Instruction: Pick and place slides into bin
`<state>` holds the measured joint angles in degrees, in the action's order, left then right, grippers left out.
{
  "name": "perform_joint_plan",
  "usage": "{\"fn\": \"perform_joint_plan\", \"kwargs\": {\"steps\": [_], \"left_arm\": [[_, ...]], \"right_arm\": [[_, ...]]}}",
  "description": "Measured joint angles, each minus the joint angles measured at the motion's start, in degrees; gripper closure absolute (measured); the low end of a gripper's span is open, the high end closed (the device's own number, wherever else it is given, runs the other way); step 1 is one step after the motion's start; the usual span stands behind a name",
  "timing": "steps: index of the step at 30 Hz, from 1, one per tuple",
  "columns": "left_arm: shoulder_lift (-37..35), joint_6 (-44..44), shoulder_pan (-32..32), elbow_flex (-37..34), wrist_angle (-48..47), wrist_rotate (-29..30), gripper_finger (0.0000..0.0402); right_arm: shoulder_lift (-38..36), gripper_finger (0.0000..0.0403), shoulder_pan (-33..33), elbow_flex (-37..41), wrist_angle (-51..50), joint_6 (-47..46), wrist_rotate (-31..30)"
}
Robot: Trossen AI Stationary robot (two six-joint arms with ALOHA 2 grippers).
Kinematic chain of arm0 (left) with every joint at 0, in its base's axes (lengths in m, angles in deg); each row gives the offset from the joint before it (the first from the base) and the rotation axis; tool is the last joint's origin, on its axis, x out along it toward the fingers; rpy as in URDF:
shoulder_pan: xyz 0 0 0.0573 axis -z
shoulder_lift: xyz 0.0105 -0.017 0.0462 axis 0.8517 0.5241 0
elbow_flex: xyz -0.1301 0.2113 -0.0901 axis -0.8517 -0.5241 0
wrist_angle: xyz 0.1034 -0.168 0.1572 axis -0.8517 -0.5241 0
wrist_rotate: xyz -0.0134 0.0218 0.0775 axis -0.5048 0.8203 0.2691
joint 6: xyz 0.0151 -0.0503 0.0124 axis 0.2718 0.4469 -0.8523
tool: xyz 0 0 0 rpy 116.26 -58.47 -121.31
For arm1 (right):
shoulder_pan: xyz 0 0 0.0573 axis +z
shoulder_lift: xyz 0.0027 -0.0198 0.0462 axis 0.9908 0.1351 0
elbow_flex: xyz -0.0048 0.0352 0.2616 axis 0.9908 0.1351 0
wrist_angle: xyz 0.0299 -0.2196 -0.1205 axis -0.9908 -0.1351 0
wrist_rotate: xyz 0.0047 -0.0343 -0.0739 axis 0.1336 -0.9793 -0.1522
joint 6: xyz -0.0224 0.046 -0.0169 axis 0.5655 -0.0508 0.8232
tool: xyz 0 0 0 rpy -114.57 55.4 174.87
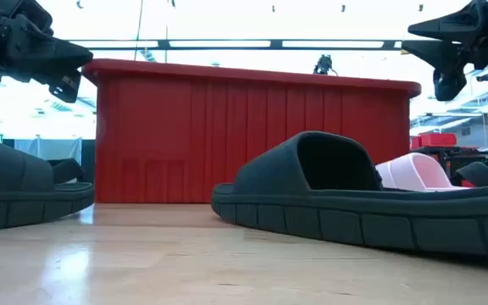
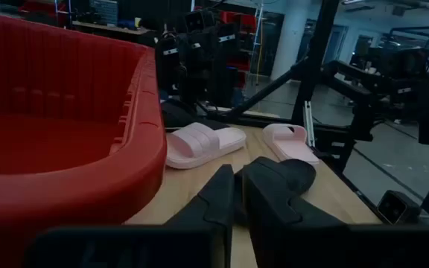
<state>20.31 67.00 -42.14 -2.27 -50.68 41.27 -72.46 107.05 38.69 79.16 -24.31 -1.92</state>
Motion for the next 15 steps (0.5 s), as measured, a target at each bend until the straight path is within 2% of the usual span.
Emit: {"fn": "perform_joint_plan", "kwargs": {"steps": [15], "left_arm": [[0.00,0.00,0.00,0.00,0.00,0.00,0.0374]], "right_arm": [[0.00,0.0277,0.02,0.00,-0.02,0.02,0.02]]}}
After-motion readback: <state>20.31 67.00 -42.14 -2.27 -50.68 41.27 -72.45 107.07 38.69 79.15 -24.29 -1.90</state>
